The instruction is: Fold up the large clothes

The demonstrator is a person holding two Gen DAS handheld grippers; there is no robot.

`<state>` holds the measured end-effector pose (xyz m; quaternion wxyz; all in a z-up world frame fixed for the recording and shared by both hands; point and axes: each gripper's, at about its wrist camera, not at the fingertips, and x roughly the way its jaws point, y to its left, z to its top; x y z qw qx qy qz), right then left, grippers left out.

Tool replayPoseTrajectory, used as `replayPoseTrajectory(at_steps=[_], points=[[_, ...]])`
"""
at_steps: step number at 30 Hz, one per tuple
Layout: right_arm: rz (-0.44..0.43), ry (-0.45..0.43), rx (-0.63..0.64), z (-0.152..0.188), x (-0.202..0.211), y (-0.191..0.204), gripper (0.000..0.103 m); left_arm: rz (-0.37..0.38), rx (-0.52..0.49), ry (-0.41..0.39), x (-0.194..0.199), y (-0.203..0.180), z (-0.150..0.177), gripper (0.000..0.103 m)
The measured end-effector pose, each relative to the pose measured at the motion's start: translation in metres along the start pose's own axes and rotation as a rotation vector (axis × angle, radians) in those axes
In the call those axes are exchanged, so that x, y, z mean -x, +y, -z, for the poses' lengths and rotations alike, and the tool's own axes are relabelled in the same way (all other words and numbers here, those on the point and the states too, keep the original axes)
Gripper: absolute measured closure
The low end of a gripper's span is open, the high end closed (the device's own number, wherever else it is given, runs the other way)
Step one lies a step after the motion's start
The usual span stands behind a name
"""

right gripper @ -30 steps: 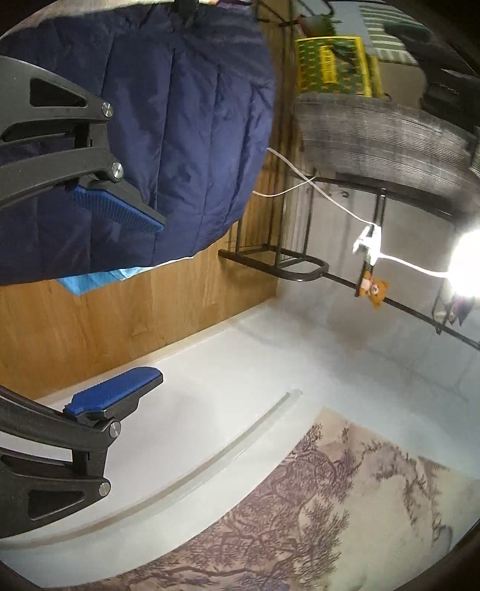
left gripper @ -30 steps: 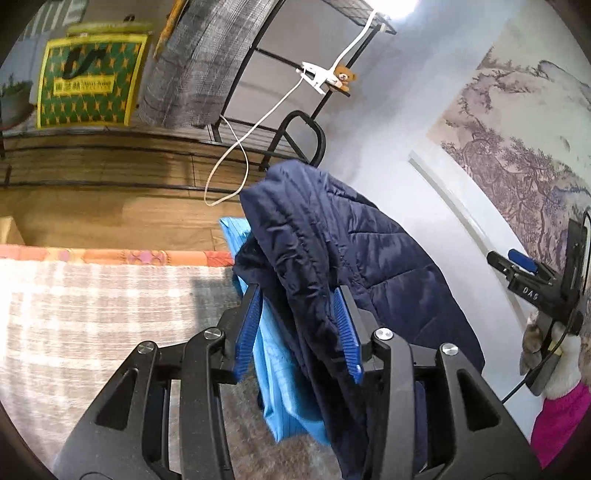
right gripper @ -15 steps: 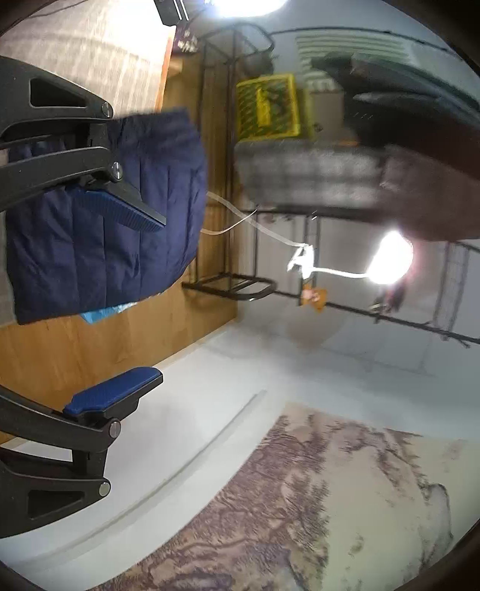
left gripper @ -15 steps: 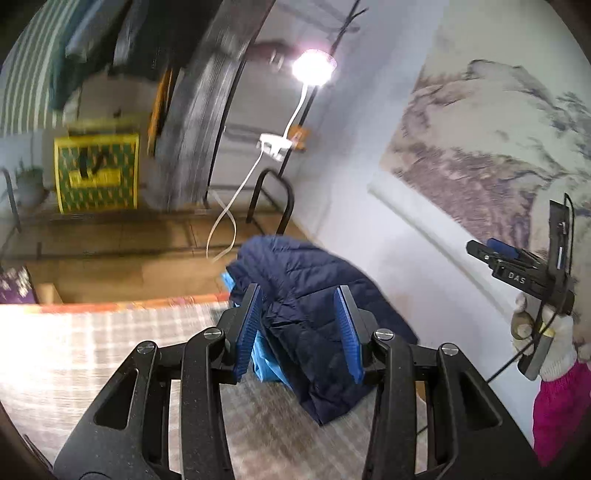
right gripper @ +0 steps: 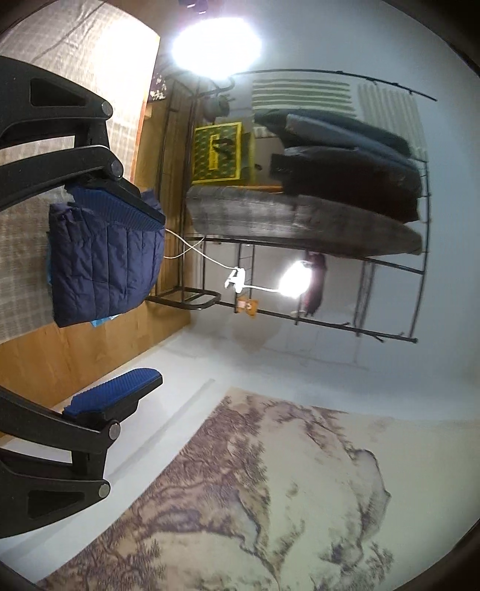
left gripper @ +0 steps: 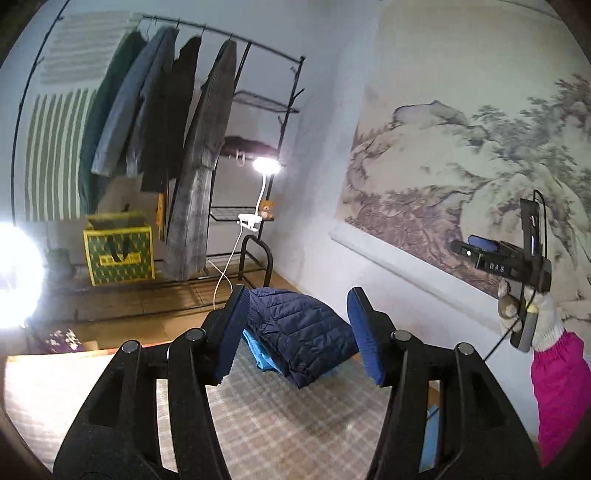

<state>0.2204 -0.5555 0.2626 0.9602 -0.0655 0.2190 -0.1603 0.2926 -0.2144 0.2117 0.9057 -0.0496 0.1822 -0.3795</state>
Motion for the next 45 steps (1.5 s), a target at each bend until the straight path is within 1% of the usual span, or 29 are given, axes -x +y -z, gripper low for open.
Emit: replayPoseTrajectory(at_steps=[2,4,6,8,9,10,11,14,16,17,18,22,24,28,32,34,35,40,45], points=[[0.001,-0.011,-0.021,-0.002,0.028,0.000,0.023,-0.009,-0.018,-0.003,0.025,-0.003,-0.001,0.043],[0.000,-0.018,-0.044,-0.003,0.049,-0.002,0.023,-0.003,-0.030,-0.006,0.054,-0.006,0.000,0.036],[-0.005,-0.023,-0.067,-0.001,0.069,-0.005,0.022,0.001,-0.033,-0.002,0.072,-0.008,0.003,0.036],[-0.009,-0.024,-0.086,0.001,0.085,-0.006,0.021,0.018,-0.027,0.018,0.087,-0.009,0.006,0.033],[-0.014,-0.022,-0.092,0.003,0.090,-0.007,0.019,0.026,-0.030,0.032,0.095,-0.010,0.009,0.026],[-0.020,-0.015,-0.101,0.006,0.096,-0.006,0.017,0.029,-0.033,0.039,0.102,-0.011,0.012,0.022],[-0.021,-0.001,-0.109,0.009,0.101,-0.005,0.015,0.030,-0.037,0.042,0.108,-0.013,0.016,0.022],[-0.018,0.029,-0.116,0.022,0.109,0.001,0.014,0.019,-0.042,0.050,0.121,-0.014,0.028,0.020],[-0.018,0.035,-0.120,0.033,0.112,0.009,0.008,0.025,-0.008,0.070,0.123,-0.009,0.040,0.010],[-0.018,0.035,-0.122,0.039,0.113,0.012,0.003,0.025,0.008,0.078,0.124,-0.006,0.048,0.008],[-0.015,0.034,-0.127,0.045,0.113,0.015,0.000,0.022,0.016,0.087,0.123,-0.004,0.054,0.007],[-0.010,0.050,-0.173,0.078,0.104,0.029,0.000,-0.033,0.010,0.148,0.112,0.002,0.090,0.007],[0.017,0.068,-0.188,0.095,0.095,0.037,0.000,-0.056,0.008,0.169,0.106,0.005,0.106,0.006],[0.044,0.095,-0.201,0.120,0.078,0.047,0.000,-0.113,-0.004,0.214,0.090,0.011,0.142,0.006],[0.078,0.096,-0.215,0.144,0.064,0.058,0.000,-0.160,-0.018,0.203,0.081,0.014,0.166,0.006],[0.104,0.086,-0.217,0.151,0.058,0.063,0.000,-0.181,-0.020,0.202,0.075,0.018,0.176,0.000],[0.110,0.084,-0.217,0.153,0.055,0.066,0.000,-0.188,-0.016,0.206,0.071,0.020,0.181,0.000],[0.109,0.060,-0.229,0.164,0.038,0.088,0.000,-0.217,0.009,0.212,0.053,0.032,0.193,0.000],[0.114,0.048,-0.214,0.178,0.019,0.115,0.000,-0.231,-0.014,0.209,0.030,0.035,0.210,0.000]])
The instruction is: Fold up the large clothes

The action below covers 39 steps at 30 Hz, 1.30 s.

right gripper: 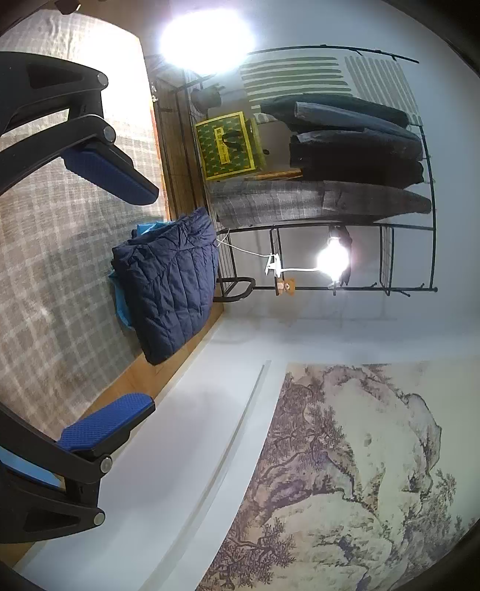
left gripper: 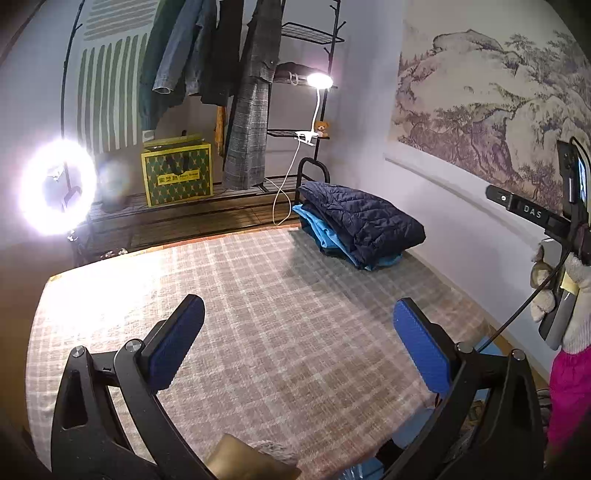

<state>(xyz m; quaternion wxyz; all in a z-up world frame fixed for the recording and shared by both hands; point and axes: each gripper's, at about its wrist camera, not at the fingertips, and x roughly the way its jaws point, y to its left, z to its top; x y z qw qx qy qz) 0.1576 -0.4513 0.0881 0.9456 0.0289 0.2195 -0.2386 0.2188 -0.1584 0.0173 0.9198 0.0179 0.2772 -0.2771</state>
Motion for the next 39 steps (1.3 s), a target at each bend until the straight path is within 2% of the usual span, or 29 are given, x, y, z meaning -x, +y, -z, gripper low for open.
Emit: replayPoseTrajectory(at_steps=[4,10,16,28,39], points=[[-0.011,0.021,-0.001,0.015,-0.017,0.014,0.000,-0.008,-0.042,0.029,-0.023,-0.009,0.011,0.000],[-0.008,0.062,0.028,0.035,-0.043,0.028,0.000,-0.015,-0.045,0.052,-0.045,-0.010,0.021,0.000],[-0.003,0.061,0.036,0.045,-0.056,0.033,0.000,-0.026,-0.008,0.087,-0.064,-0.001,0.029,0.000],[0.014,0.079,-0.018,0.060,-0.071,0.024,0.000,-0.044,-0.007,0.077,-0.066,-0.003,0.031,0.000],[0.021,0.068,-0.018,0.061,-0.070,0.023,0.000,-0.041,-0.012,0.075,-0.065,-0.007,0.031,0.000]])
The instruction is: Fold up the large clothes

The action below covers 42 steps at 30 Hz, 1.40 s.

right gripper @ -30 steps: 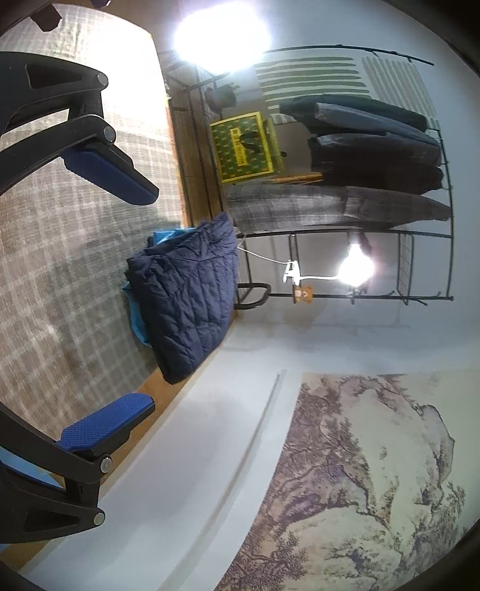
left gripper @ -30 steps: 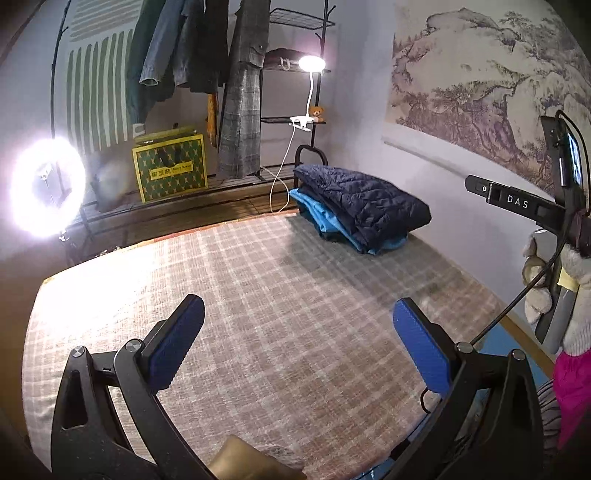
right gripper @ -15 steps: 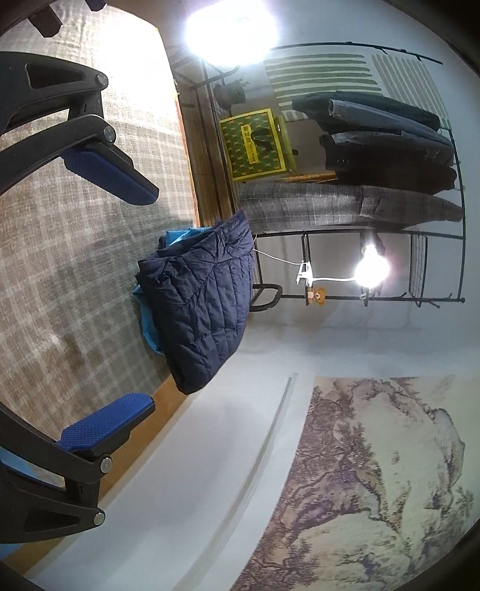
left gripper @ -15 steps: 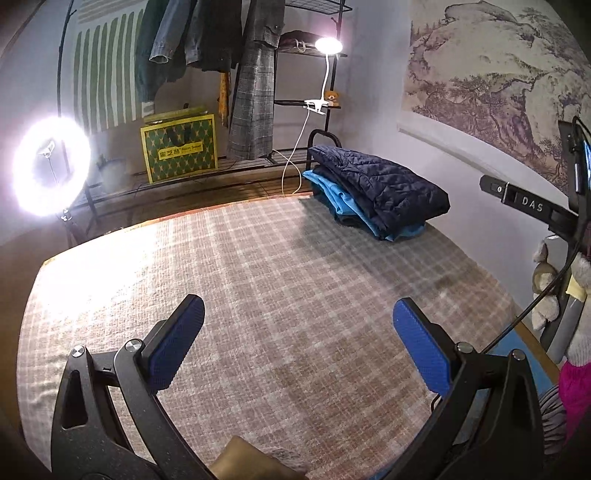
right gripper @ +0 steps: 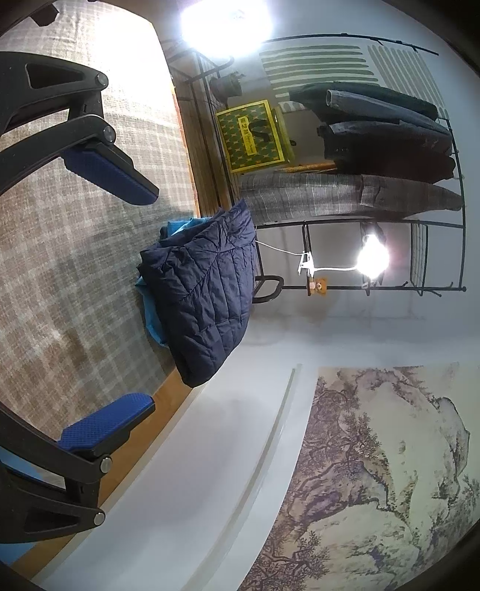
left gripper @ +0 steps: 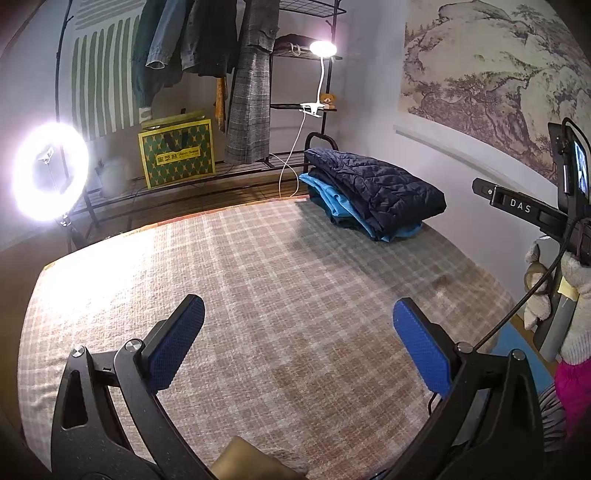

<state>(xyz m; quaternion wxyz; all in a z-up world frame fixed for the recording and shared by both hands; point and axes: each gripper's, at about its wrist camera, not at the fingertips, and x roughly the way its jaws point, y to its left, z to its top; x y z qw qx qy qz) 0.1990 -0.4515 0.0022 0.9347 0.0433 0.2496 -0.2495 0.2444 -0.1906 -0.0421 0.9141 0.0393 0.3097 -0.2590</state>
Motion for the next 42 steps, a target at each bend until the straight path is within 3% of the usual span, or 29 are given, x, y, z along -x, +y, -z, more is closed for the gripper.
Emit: replayPoseTrajectory(at_steps=[42], points=[[-0.008,0.009,0.021,0.0051,-0.0036,0.0060,0.000,0.008,-0.010,-0.009,0.0069,-0.0023,-0.0023,0.000]])
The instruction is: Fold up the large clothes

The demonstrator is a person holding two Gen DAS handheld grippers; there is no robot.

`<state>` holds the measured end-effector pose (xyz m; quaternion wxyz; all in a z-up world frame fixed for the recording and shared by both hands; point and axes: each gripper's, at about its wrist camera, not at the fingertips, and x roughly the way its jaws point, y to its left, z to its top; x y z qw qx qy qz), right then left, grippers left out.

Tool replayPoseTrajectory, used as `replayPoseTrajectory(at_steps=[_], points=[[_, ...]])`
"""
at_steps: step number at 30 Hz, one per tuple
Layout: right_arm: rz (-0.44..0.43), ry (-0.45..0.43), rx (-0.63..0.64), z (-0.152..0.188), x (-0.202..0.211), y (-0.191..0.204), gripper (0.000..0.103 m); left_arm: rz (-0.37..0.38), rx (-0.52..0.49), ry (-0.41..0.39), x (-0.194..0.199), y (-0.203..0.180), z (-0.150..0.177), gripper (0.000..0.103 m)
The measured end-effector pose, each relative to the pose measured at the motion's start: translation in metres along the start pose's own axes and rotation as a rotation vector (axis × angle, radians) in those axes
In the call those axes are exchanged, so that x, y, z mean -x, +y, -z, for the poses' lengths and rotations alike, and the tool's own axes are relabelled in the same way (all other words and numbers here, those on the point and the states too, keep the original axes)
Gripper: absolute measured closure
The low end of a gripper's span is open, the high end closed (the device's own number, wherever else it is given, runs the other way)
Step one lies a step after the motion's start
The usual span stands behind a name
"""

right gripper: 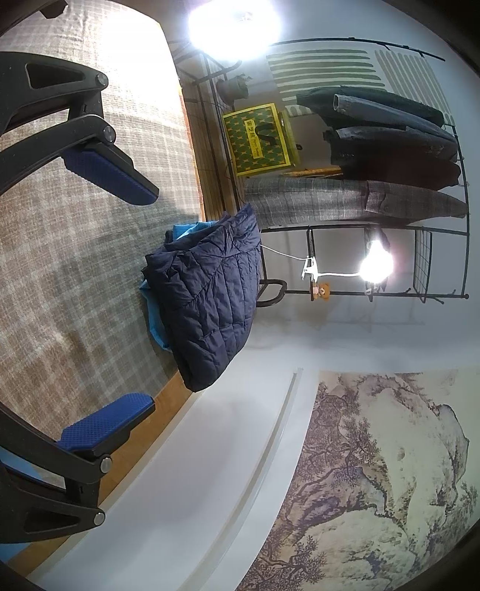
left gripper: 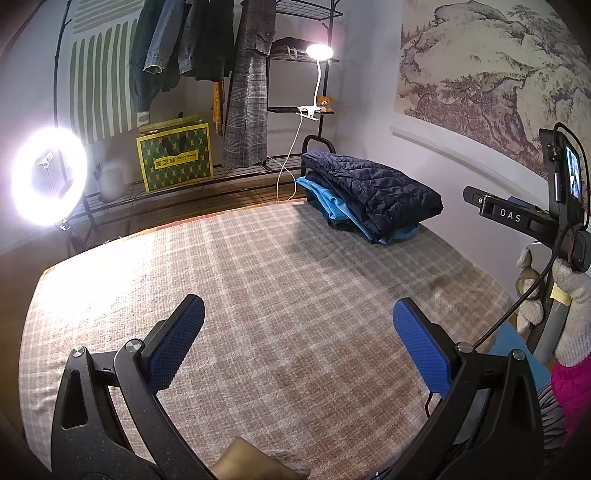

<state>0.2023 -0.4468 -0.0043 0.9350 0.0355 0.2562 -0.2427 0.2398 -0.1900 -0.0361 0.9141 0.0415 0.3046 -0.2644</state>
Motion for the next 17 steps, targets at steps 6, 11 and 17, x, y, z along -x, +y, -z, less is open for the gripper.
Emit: replayPoseTrajectory(at_steps=[6,11,17], points=[[-0.004,0.003,0.001,0.0010,-0.0003,0.0016,0.000,0.000,-0.001,0.000,0.0005,0.0007,-0.0010,0.000],[-0.007,0.009,0.006,0.0022,-0.0018,0.0030,0.000,0.001,-0.003,-0.006,0.0014,0.0010,-0.0009,0.000],[-0.012,0.016,0.006,0.0023,-0.0029,0.0016,0.000,-0.002,-0.009,-0.016,0.0044,0.0023,-0.0029,0.000]])
